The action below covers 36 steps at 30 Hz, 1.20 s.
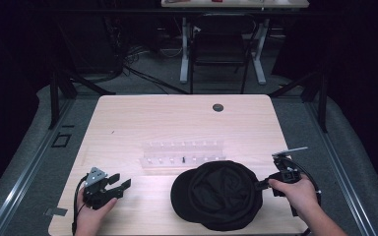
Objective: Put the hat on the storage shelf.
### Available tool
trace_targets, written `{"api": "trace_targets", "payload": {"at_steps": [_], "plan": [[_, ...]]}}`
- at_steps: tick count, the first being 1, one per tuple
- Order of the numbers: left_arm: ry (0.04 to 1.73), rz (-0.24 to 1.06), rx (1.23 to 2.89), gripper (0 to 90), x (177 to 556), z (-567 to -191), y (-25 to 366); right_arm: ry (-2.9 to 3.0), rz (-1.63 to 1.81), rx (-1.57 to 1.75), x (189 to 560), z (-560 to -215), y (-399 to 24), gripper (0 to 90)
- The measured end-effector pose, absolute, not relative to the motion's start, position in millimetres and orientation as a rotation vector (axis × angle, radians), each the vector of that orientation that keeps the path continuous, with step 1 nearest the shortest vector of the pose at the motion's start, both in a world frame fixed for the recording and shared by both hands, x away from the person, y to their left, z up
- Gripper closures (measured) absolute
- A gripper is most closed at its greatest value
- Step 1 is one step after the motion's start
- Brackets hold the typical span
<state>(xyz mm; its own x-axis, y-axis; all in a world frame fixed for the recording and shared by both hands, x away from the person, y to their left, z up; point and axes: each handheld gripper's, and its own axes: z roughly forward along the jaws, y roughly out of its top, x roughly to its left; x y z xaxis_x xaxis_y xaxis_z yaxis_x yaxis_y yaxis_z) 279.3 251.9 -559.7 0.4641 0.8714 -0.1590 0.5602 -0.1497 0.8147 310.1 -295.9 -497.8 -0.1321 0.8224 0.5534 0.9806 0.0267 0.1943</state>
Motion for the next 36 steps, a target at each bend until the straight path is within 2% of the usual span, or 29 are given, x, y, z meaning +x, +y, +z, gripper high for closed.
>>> {"api": "trace_targets", "payload": {"at_steps": [12, 36], "plan": [[1.212, 0.450, 1.830, 45.7, 279.3, -559.8, 251.4, -1.877, -1.010, -1.713, 302.8, -458.8, -286.8, 88.3], [1.211, 0.449, 1.831, 46.2, 279.2, -559.7, 251.9, -1.886, -1.150, -1.552, 297.2, -410.5, -256.3, 88.5]]}}
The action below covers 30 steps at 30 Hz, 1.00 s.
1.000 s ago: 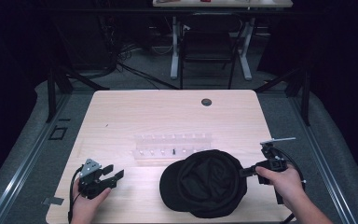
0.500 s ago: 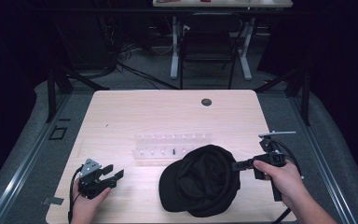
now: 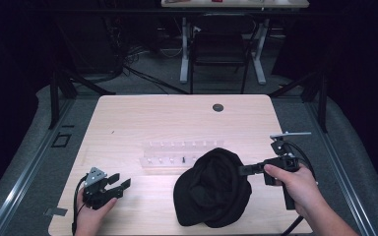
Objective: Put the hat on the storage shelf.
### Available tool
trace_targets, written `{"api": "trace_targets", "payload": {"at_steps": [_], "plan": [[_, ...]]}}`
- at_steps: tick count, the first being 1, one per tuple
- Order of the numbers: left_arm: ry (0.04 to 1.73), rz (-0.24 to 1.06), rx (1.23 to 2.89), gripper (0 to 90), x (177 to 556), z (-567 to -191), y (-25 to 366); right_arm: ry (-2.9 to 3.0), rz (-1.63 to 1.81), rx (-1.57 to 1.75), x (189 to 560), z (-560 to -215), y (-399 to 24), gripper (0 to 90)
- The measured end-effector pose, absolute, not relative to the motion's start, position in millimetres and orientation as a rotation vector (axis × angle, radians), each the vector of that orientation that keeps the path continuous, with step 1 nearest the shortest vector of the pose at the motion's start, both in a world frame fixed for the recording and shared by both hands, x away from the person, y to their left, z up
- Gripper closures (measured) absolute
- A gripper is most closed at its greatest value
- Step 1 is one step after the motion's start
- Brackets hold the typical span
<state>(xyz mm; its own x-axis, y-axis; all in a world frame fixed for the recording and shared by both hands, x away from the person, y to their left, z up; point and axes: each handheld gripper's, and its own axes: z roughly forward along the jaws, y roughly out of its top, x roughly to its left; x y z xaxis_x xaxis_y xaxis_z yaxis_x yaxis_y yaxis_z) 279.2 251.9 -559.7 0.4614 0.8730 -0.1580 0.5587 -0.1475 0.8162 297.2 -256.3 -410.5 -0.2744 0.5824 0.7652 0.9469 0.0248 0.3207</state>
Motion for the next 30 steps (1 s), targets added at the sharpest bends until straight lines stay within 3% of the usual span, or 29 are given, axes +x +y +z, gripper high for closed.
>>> {"api": "trace_targets", "payload": {"at_steps": [30], "plan": [[1.215, 0.451, 1.834, 46.3, 279.5, -559.8, 252.9, -1.812, -1.330, -1.489, 293.0, -364.3, -263.8, 88.4]]}}
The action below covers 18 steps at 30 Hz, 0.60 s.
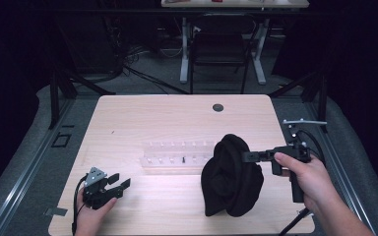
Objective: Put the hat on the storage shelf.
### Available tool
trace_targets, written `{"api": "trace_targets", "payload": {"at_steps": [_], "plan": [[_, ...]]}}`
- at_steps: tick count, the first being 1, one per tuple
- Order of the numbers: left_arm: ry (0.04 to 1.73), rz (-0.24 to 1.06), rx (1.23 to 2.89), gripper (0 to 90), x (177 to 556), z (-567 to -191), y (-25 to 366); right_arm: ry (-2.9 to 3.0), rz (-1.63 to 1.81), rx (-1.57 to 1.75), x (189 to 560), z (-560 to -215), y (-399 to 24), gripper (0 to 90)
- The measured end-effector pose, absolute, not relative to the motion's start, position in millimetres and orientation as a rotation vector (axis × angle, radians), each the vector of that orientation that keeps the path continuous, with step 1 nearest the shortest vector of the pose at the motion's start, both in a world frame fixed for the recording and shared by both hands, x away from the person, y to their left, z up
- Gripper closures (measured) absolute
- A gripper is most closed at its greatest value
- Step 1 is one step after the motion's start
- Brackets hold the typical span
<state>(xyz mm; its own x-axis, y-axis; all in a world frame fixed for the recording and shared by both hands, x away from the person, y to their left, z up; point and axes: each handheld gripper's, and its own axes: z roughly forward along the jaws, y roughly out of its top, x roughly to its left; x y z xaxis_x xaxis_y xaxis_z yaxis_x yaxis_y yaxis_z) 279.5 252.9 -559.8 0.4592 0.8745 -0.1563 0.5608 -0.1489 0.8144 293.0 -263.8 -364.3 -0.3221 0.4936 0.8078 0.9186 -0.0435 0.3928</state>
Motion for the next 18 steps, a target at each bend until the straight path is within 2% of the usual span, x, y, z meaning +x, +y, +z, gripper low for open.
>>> {"api": "trace_targets", "payload": {"at_steps": [18], "plan": [[1.218, 0.452, 1.827, 44.7, 279.3, -559.2, 253.1, -1.750, -1.541, -1.435, 296.5, -328.9, -272.5, 88.4]]}}
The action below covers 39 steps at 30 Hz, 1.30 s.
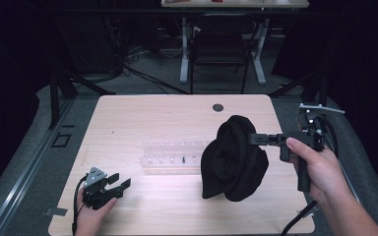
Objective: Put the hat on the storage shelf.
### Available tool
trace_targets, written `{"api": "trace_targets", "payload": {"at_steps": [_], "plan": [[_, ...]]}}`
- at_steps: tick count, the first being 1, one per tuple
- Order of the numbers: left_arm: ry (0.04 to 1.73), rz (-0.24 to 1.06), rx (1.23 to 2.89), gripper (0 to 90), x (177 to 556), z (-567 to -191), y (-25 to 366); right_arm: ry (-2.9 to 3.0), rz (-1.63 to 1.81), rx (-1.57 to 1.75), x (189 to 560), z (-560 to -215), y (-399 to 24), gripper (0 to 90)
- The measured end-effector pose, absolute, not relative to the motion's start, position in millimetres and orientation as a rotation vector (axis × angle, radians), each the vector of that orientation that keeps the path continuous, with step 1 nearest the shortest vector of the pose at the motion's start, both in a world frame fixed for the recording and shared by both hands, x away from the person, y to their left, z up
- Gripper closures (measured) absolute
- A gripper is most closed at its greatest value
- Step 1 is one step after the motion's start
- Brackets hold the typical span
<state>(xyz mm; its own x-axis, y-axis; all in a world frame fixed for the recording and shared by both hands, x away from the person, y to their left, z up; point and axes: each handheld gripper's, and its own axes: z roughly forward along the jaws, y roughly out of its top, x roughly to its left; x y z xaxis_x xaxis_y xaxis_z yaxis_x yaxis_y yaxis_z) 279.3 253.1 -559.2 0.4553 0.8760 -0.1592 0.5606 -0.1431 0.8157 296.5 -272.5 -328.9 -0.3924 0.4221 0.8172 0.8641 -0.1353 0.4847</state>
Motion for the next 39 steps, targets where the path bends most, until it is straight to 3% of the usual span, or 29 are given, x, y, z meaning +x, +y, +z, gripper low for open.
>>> {"api": "trace_targets", "payload": {"at_steps": [39], "plan": [[1.216, 0.453, 1.824, 44.3, 280.1, -559.8, 251.7, -1.760, -1.647, -1.470, 325.1, -291.7, -267.9, 88.4]]}}
